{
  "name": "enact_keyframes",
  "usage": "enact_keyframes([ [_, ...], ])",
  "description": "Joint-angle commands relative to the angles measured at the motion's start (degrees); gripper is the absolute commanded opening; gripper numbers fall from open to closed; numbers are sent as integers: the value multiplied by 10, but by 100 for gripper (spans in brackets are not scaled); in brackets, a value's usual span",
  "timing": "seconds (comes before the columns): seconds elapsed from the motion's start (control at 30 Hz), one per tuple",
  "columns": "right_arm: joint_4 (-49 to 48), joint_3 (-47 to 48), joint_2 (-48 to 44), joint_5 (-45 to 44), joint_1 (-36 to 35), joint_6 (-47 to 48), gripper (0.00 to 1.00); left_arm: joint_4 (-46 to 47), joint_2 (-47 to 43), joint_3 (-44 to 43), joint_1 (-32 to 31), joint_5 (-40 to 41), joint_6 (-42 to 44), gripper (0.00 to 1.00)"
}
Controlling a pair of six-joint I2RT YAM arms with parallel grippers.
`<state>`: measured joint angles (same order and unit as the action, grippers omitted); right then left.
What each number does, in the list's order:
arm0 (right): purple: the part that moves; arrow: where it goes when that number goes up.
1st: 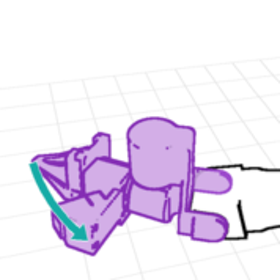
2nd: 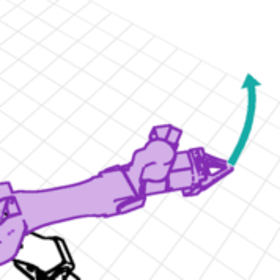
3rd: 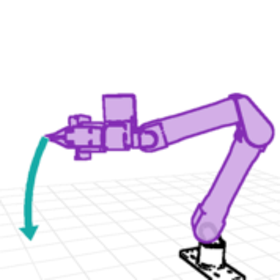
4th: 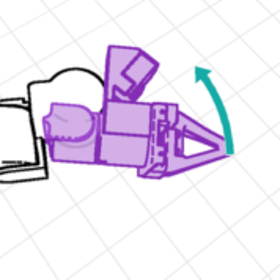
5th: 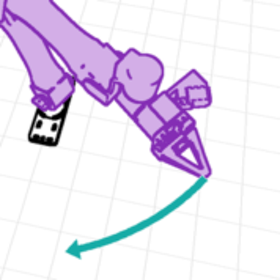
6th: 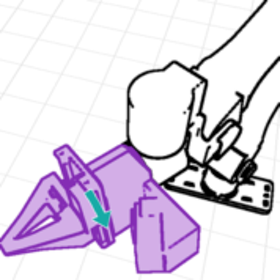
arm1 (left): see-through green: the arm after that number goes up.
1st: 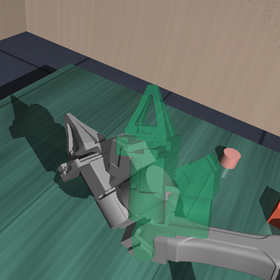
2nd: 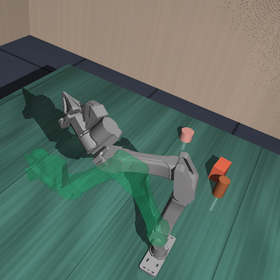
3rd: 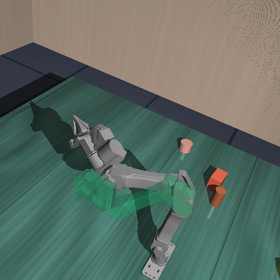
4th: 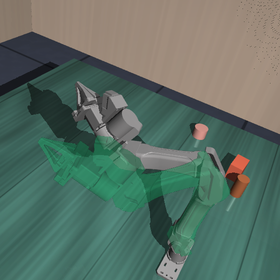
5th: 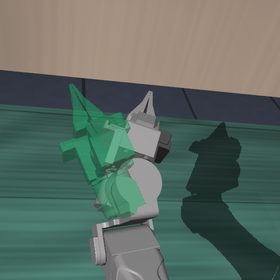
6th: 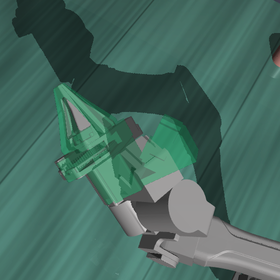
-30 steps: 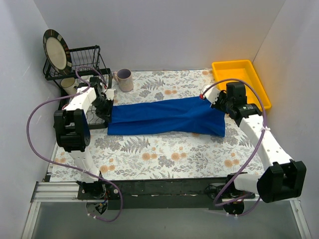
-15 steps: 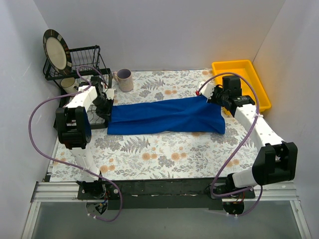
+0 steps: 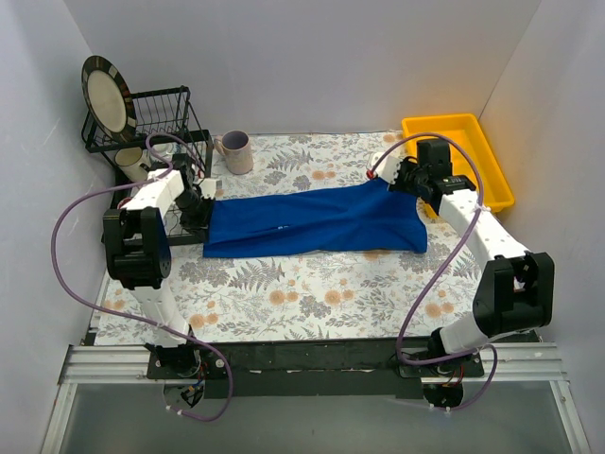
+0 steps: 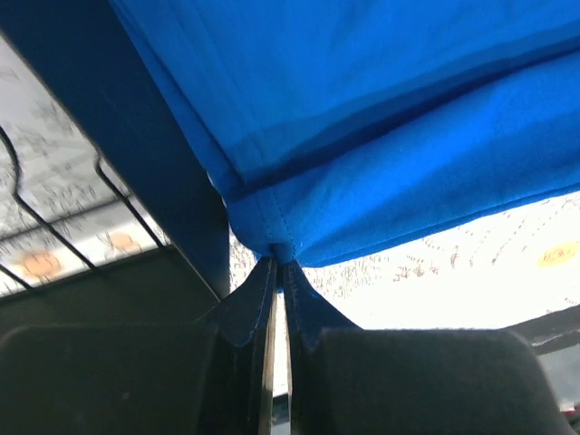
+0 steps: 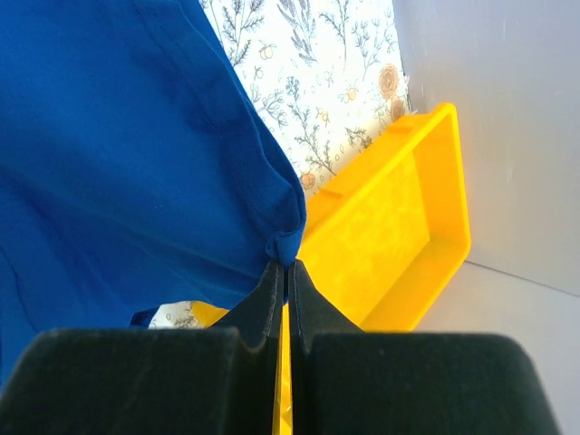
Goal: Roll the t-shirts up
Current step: Fold the T-shirt at the center of the board.
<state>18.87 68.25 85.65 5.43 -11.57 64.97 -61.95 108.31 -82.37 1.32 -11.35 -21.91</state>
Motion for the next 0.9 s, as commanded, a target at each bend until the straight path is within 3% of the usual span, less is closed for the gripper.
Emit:
enact_keyframes([
  [0.0, -37, 32, 14, 19, 6, 17, 1, -6, -62, 20, 0, 18, -1, 0],
  [0.63, -53, 75, 87, 23, 5, 41, 1, -4, 4, -60, 0, 14, -1, 0],
  [0.67, -51, 79, 90, 22, 4, 42, 1, -4, 6, -60, 0, 16, -3, 3],
  [0.73, -51, 81, 101, 13, 2, 35, 1, -1, 5, -61, 0, 20, -6, 22],
  [0.8, -64, 94, 116, -25, 1, 17, 18, 6, -3, -68, 0, 28, -10, 41],
  [0.83, -66, 104, 119, -40, 1, 2, 24, 7, -7, -75, 0, 28, -11, 43],
  [0.87, -67, 115, 123, -52, 1, -30, 36, 8, -13, -83, 0, 26, -10, 45],
])
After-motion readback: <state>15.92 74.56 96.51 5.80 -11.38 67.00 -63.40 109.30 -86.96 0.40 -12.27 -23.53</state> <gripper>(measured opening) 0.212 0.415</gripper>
